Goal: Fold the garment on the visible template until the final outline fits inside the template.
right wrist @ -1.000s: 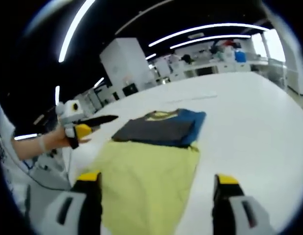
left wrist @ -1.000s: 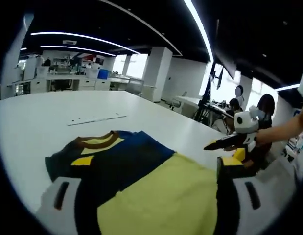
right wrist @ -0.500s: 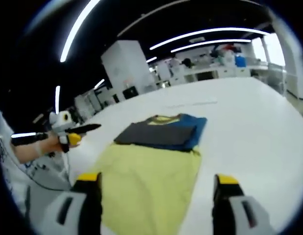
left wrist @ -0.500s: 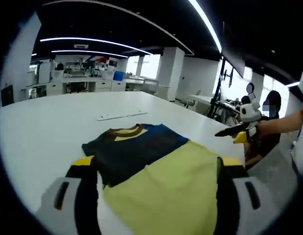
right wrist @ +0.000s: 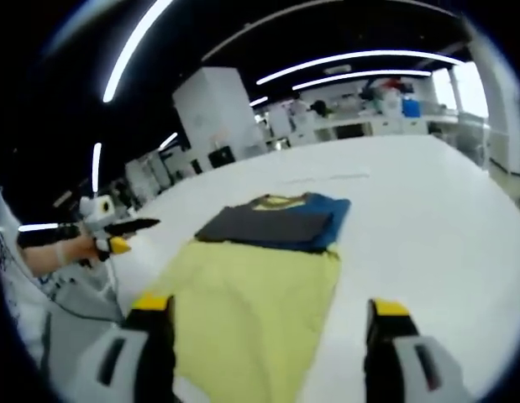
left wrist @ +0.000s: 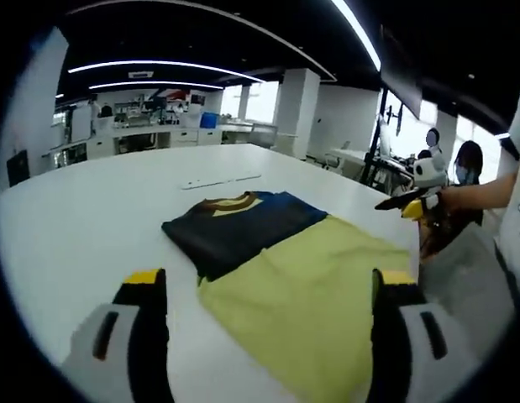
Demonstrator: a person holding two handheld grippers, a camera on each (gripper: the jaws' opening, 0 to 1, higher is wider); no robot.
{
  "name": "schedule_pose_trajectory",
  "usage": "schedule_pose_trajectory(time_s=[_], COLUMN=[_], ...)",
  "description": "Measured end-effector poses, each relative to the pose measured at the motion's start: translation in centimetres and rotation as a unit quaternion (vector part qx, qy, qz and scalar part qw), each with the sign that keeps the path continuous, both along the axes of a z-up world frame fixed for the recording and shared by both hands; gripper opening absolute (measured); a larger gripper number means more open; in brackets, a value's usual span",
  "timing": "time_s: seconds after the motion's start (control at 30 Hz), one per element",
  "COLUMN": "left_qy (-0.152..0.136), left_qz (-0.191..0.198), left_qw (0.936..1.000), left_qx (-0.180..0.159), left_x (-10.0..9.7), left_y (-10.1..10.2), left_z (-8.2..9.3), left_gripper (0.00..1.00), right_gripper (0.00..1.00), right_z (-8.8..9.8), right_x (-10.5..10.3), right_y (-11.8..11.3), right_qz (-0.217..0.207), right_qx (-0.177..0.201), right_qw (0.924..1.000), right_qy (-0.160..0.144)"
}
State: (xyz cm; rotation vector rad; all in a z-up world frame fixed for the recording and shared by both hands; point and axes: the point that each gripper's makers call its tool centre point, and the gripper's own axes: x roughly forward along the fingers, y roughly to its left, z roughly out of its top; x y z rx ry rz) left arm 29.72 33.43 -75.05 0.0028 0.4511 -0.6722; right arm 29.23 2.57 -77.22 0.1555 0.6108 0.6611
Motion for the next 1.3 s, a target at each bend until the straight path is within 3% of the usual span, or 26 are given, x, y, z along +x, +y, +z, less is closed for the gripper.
schedule_pose_trajectory(time_s=[0.43, 0.7, 1.3], left_qy=[0.037, 0.078, 0.17], left_qz=[-0.006, -0.014, -0.013], left_qw=[0.9992, 0.9968, 0.9848], left_qx=[0.01, 0.007, 0.032], left_x=[-3.0, -4.8, -8.6], left_y=[0.5, 0.2, 0.9], left_z=[-1.7, -3.3, -6.4], left_gripper=[0.96, 0.84, 0.5], right_gripper=[0.92, 0.89, 0.49], right_z=[-1.4, -2.9, -6.0], right_x=[-1.5, -2.8, -6.1], right_y=[-1.0, -1.0, -2.2], right_qz=[0.004, 0.017, 0.046], right_qx=[-0.014, -0.045, -0.091], right_qw=[0.9997, 0.9984, 0.9916], right_qy=[0.019, 0.03, 0.08])
